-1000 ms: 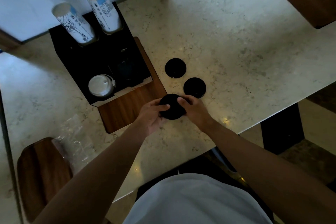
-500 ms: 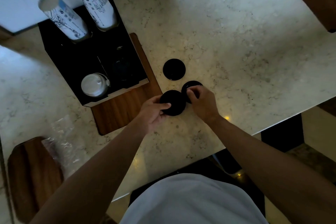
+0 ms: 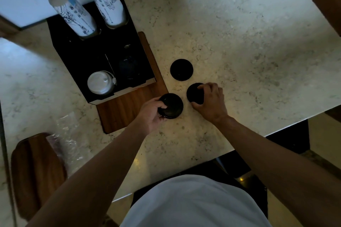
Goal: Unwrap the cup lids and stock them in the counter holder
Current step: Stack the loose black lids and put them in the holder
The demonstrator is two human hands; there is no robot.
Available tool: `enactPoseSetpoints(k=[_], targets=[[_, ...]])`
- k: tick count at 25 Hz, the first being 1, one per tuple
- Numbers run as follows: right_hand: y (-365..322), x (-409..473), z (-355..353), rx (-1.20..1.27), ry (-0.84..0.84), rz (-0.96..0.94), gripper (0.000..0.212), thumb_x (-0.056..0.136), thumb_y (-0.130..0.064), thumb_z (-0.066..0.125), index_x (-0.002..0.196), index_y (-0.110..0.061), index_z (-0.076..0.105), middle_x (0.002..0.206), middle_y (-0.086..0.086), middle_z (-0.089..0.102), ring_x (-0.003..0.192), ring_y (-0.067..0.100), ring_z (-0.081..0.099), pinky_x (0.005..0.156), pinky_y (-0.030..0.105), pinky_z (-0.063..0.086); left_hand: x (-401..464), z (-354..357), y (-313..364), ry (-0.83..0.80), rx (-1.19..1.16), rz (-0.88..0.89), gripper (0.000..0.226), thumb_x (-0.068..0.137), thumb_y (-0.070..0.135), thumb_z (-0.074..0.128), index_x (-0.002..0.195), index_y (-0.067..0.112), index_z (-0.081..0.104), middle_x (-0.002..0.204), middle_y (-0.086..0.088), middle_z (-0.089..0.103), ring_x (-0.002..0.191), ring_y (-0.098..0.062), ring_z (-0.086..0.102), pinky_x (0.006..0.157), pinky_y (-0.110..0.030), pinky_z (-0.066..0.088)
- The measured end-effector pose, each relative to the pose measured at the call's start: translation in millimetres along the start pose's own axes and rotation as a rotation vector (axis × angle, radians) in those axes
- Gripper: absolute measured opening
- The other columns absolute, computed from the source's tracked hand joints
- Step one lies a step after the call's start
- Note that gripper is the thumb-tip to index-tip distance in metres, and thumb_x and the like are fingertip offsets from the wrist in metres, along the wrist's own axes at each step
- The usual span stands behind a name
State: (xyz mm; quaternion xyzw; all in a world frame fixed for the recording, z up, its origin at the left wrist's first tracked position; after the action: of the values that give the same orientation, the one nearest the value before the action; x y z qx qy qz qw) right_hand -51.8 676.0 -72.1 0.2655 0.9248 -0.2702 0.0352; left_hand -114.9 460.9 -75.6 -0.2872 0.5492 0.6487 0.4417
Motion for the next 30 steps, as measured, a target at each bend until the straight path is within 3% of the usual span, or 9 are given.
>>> enactPoseSetpoints(k=[3,7,10,15,19,22,24,27,30], targets=[[-16.3,-7.9,-4.5,0.242,0.053,-0.037,0.07,0.072,-0.04,0.081,0.13,-0.019,0.05,0.132,0.007,0.044,0.118,0.024,0.047,0.099,0.03,0.045,-5.6,-9.9,0.6,0.011,-0.079,-0.015,0.047,0.092,-0.006,0.05,0.138,0.005,0.056,0.134,-0.02,0.057,0.126,-0.034,0.056,0.106,-0.046,0.05],[-49.9,-22.4,2.9,0.464,-0.046,-0.099,0.086,0.067,-0.052,0.082,0.137,-0.025,0.041,0.132,-0.003,0.045,0.115,0.008,0.048,0.092,0.015,0.045,-12.5,-23.9,1.3,-0.003,-0.121,-0.015,0.048,0.091,-0.002,0.049,0.138,0.003,0.054,0.134,-0.021,0.06,0.121,-0.034,0.06,0.108,-0.046,0.049],[-69.3,-36.0,15.0,0.484,-0.105,-0.169,0.091,0.065,-0.055,0.082,0.14,-0.026,0.041,0.132,-0.005,0.046,0.117,0.008,0.049,0.094,0.017,0.046,-19.2,-33.7,0.1,-0.015,-0.133,0.001,0.044,0.092,0.005,0.05,0.135,0.002,0.056,0.133,-0.02,0.063,0.118,-0.032,0.062,0.104,-0.045,0.052],[-95.4,-57.0,35.5,0.464,-0.163,-0.233,0.086,0.061,-0.051,0.085,0.135,-0.03,0.045,0.127,-0.008,0.045,0.117,0.011,0.05,0.098,0.031,0.052,-32.3,-46.3,-6.9,-0.067,-0.181,-0.007,0.03,0.093,0.022,0.067,0.117,0.005,0.068,0.107,-0.015,0.077,0.098,-0.028,0.073,0.07,-0.035,0.062],[-109.7,-67.8,48.4,0.475,-0.217,-0.237,0.085,0.061,-0.054,0.084,0.134,-0.033,0.046,0.127,-0.008,0.044,0.117,0.01,0.05,0.096,0.026,0.05,-34.0,-57.2,-9.5,-0.075,-0.034,0.076,0.025,0.092,0.001,0.067,0.118,0.0,0.067,0.116,-0.022,0.072,0.1,-0.031,0.072,0.077,-0.037,0.057],[-106.0,-69.1,55.5,0.618,-0.231,-0.046,0.07,0.077,-0.059,0.071,0.136,-0.03,0.048,0.13,-0.006,0.047,0.115,0.006,0.053,0.085,0.015,0.046,-33.4,-68.4,-8.9,-0.083,-0.044,0.094,0.025,0.092,-0.002,0.067,0.116,0.0,0.069,0.105,-0.016,0.079,0.099,-0.03,0.076,0.083,-0.039,0.063],[-99.6,-67.6,58.4,0.69,-0.223,0.098,0.062,0.085,-0.055,0.067,0.137,-0.027,0.049,0.124,-0.006,0.054,0.108,0.005,0.058,0.074,0.012,0.046,-34.5,-74.0,-9.6,-0.099,-0.062,0.084,0.025,0.089,-0.004,0.068,0.114,0.001,0.07,0.099,-0.013,0.08,0.092,-0.025,0.078,0.077,-0.036,0.064],[-97.6,-66.2,59.7,0.691,-0.232,0.136,0.054,0.087,-0.048,0.069,0.133,-0.026,0.054,0.111,-0.012,0.061,0.1,0.0,0.059,0.074,0.014,0.045,-37.1,-77.2,-9.4,-0.107,-0.06,0.078,0.03,0.087,-0.006,0.071,0.116,-0.001,0.07,0.104,-0.014,0.079,0.094,-0.027,0.077,0.075,-0.034,0.063],[-101.2,-65.0,63.3,0.704,-0.243,0.112,0.043,0.088,-0.041,0.07,0.127,-0.023,0.062,0.112,-0.005,0.066,0.102,0.008,0.063,0.082,0.024,0.053,-38.8,-80.5,-6.3,-0.099,-0.037,0.092,0.031,0.087,-0.006,0.072,0.117,0.0,0.07,0.113,-0.017,0.077,0.106,-0.032,0.073,0.08,-0.035,0.063]])
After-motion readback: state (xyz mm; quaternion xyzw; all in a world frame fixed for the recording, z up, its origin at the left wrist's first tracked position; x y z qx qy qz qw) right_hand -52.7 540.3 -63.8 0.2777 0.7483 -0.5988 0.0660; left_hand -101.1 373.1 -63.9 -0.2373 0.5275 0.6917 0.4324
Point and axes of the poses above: each hand's wrist, its own x-axis towards the middle knuckle, its own z-axis out of the palm, y = z × x, the point moved 7 cm from there along x, towards the middle knuckle
